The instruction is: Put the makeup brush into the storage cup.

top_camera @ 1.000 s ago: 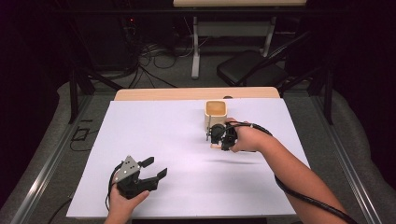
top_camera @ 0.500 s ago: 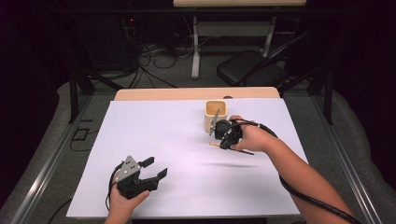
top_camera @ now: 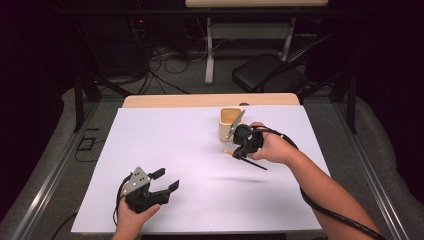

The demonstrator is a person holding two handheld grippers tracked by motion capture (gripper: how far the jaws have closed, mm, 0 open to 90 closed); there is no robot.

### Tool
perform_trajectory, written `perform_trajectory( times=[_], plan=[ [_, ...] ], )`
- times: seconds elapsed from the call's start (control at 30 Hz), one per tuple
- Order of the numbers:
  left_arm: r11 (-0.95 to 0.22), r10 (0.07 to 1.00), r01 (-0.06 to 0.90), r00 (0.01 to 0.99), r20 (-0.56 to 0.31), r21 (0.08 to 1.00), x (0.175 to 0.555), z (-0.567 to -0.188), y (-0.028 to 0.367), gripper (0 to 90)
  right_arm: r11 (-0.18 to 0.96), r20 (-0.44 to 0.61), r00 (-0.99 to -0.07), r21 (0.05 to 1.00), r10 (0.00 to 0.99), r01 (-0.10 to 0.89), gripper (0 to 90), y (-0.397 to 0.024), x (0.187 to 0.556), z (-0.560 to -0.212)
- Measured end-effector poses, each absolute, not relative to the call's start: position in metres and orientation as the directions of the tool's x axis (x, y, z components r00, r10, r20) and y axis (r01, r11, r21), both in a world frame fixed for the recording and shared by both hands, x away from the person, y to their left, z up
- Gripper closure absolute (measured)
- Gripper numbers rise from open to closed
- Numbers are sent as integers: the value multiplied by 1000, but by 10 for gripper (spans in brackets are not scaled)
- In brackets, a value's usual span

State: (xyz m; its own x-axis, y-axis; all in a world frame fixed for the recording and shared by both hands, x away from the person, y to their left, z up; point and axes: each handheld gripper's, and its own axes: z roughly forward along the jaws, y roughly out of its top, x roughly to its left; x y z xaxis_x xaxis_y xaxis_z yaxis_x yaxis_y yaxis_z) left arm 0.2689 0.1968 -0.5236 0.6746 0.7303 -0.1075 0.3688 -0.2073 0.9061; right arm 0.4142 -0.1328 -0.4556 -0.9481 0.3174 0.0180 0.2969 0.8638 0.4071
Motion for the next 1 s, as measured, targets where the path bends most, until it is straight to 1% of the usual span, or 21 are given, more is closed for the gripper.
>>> perform_trajectory(
  times=[0.37, 0.57, 0.63, 0.67, 1.0],
  plan=[
    [-208, 734, 375, 671, -109, 904, 269, -524, 197, 316, 774, 150, -920, 501, 362, 386, 839, -142, 418, -460],
    [-209, 736, 376, 669, -108, 903, 269, -524, 197, 317, 721, 213, -898, 538, 386, 437, 839, -149, 419, -465],
    [-207, 736, 376, 668, -109, 903, 269, -524, 197, 317, 697, 227, -892, 560, 392, 449, 839, -151, 419, -467],
    [-207, 735, 376, 669, -110, 903, 269, -524, 197, 317, 696, 237, -887, 554, 395, 458, 839, -152, 419, -467],
    [-207, 737, 379, 667, -111, 902, 270, -524, 197, 317, 603, 294, -860, 618, 416, 504, 839, -158, 418, -470]
  ],
)
